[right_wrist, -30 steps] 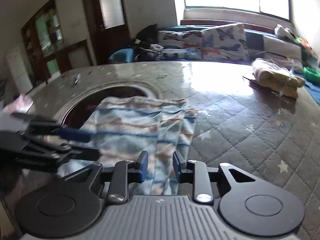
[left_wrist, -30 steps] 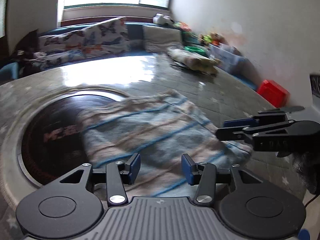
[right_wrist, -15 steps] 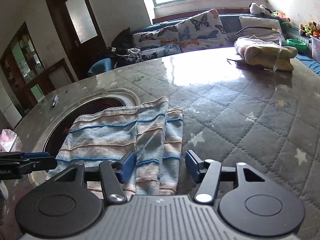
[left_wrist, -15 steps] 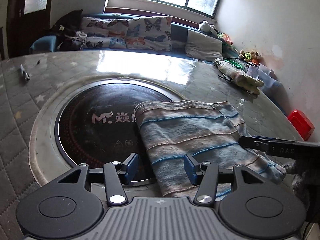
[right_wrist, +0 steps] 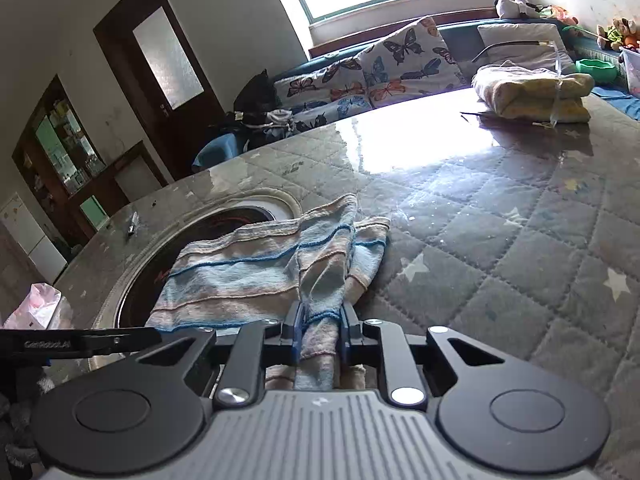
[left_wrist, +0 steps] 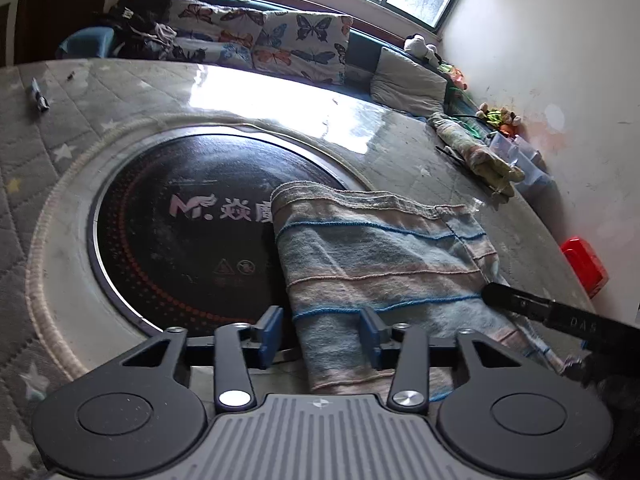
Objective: Fold towel
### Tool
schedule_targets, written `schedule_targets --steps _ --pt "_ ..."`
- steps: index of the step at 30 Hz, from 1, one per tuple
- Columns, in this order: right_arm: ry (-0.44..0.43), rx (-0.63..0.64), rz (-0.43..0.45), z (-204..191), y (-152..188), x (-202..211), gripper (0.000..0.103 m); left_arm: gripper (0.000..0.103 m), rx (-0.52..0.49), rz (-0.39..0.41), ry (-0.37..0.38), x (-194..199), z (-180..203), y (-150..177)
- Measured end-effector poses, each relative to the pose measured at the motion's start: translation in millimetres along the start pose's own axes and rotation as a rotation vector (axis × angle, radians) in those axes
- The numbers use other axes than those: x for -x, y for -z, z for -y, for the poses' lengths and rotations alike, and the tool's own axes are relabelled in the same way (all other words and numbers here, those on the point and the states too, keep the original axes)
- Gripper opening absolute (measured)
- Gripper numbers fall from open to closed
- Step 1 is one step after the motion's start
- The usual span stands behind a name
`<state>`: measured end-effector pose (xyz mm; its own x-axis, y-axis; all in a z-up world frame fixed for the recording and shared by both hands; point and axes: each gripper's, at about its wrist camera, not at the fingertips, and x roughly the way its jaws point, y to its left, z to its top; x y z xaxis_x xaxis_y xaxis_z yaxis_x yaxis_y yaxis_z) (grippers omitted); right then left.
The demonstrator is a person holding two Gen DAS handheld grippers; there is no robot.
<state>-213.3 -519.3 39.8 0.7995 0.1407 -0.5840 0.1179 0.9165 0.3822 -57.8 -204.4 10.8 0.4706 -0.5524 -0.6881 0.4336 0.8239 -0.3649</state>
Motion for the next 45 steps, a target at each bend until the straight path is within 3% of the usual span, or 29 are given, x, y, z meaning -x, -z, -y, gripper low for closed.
schedule_targets --steps 2,4,8,14,18,22,28,45 --pt "0.0 -0.008 0.015 1 3 7 0.016 0.027 -0.011 -0.003 0.014 -1 1 0" --pt "0.004 -0.019 0.03 1 6 15 0.016 0.024 -0.018 -0.009 0.035 0 3 1" --pt "0.029 -0.047 0.048 5 15 33 0.016 0.024 -0.033 -0.016 0.064 2 8 3" --pt "0.071 -0.089 0.047 17 27 49 0.016 0.037 -0.059 -0.027 0.086 1 15 7" --pt "0.066 -0.135 0.048 24 29 50 0.028 0.037 -0.074 -0.046 0.089 -6 21 7" --pt "0.065 -0.149 0.043 29 31 45 0.03 0.035 -0.073 -0.049 0.089 -9 22 6" --pt "0.04 -0.17 0.085 28 36 49 0.017 0.013 -0.08 -0.039 0.102 -4 28 5" --pt "0.118 -0.066 0.241 16 6 110 0.015 0.01 -0.233 0.052 0.127 16 103 -21"
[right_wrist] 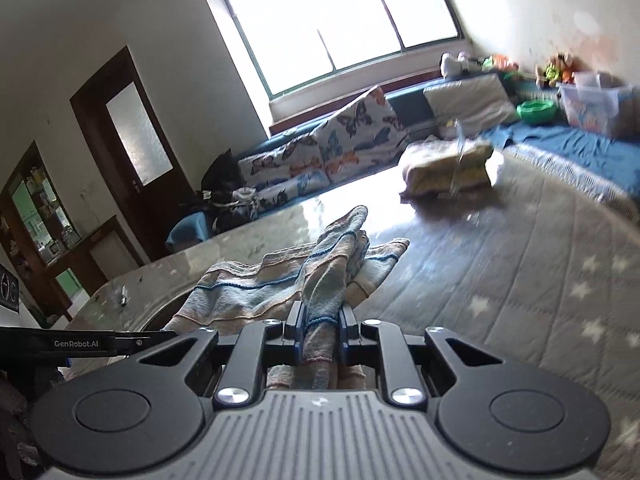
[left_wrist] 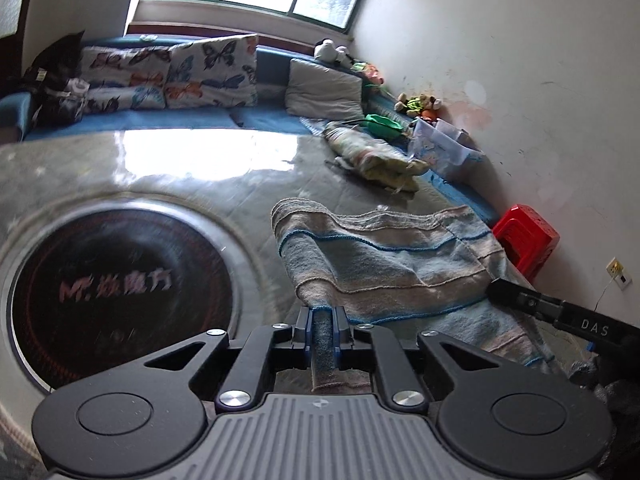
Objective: Fold towel
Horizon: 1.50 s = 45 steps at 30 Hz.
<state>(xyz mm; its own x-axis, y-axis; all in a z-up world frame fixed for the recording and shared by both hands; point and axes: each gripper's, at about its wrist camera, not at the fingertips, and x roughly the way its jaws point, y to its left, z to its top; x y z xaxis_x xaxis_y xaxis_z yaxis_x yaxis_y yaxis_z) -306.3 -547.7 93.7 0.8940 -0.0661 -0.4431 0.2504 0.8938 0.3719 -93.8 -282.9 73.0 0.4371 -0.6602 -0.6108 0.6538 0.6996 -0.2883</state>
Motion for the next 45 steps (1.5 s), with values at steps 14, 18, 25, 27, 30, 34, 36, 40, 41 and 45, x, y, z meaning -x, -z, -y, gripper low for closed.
schedule_targets --steps 14,18,25,27,30,34,36,40,41,45 --pt "0.062 0.027 0.02 23 -29 -5 0.015 0.011 -0.058 0.005 -0.031 -26 31 -18" --pt "0.074 0.027 0.003 31 -30 -15 0.015 0.011 -0.057 -0.011 -0.04 -38 33 -18" --pt "0.083 0.023 -0.039 42 -25 -35 0.015 0.011 -0.045 -0.049 -0.055 -58 29 -15" --pt "0.085 0.021 -0.049 44 -23 -40 0.015 0.01 -0.041 -0.058 -0.058 -63 28 -13" --pt "0.087 0.019 -0.06 49 -20 -44 0.015 0.01 -0.037 -0.07 -0.06 -68 28 -12" --pt "0.091 0.017 -0.069 53 -19 -48 0.015 0.011 -0.034 -0.083 -0.06 -74 28 -11" --pt "0.093 0.013 -0.073 56 -18 -50 0.015 0.011 -0.036 -0.087 -0.06 -76 28 -11" --pt "0.099 0.01 -0.089 61 -17 -56 0.015 0.011 -0.036 -0.096 -0.063 -80 29 -11" --pt "0.101 0.007 -0.092 62 -16 -57 0.016 0.011 -0.036 -0.099 -0.064 -82 29 -11" --pt "0.108 -0.002 -0.103 66 -13 -60 0.016 0.011 -0.037 -0.107 -0.066 -85 29 -11"
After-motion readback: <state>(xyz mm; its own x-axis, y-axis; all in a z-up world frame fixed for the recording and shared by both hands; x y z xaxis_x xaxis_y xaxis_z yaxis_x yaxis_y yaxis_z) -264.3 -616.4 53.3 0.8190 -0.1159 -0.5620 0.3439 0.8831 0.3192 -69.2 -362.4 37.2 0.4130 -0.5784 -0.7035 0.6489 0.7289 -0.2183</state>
